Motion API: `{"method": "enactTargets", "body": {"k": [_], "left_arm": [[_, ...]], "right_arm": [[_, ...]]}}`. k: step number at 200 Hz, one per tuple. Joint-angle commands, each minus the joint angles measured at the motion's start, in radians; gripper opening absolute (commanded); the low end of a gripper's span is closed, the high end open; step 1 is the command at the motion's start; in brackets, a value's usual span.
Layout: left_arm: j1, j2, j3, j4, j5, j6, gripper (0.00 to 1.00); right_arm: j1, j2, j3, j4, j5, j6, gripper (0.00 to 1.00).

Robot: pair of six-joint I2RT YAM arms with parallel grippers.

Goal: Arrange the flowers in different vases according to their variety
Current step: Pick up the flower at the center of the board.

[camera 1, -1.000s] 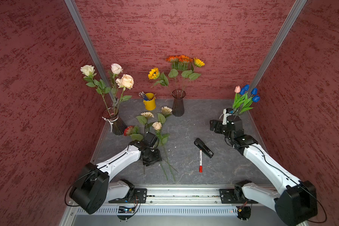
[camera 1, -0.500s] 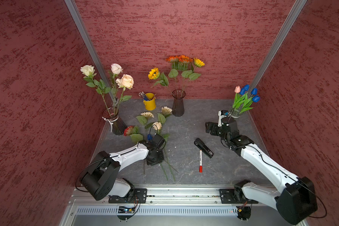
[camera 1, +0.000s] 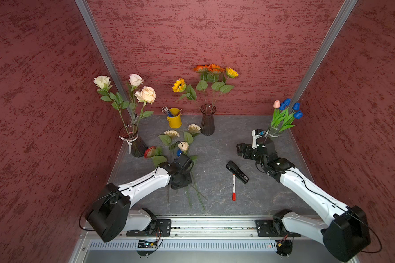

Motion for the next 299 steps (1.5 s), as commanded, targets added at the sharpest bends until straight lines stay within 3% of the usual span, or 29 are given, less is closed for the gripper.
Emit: {"method": "enactTargets", "body": {"k": [1,58,107,150,213,299], "left_arm": [[-0.007,-0.079,0.076,-0.027,-0.002,0.089,0.0],[0.005,-0.224,0.161,0.098,0.062,0.283,0.0],[0.056,-0.18,0.232,0.109,0.178,0.353,0.0],[0.048,-0.164,0.236,0.184,0.226,0.319,0.0],[0.038,-0.143,0.241,0.198,0.25,0.32,0.0],[0.029,-0.144,0.211,0.287,0.273,0.267,0.0]], "right_arm": [[0.031,0.037,0.043,0.025,-0.149,0.053,0.94],[0.164,0.157,0.13,0.122,-0.391,0.052,0.89],[0.238,0.223,0.205,0.145,-0.567,0.009,0.77],[0.291,0.259,0.238,0.061,-0.593,-0.07,0.61],[0.295,0.253,0.196,0.192,-0.649,0.002,0.39],[0.321,0.281,0.185,0.219,-0.655,0.024,0.31]]}}
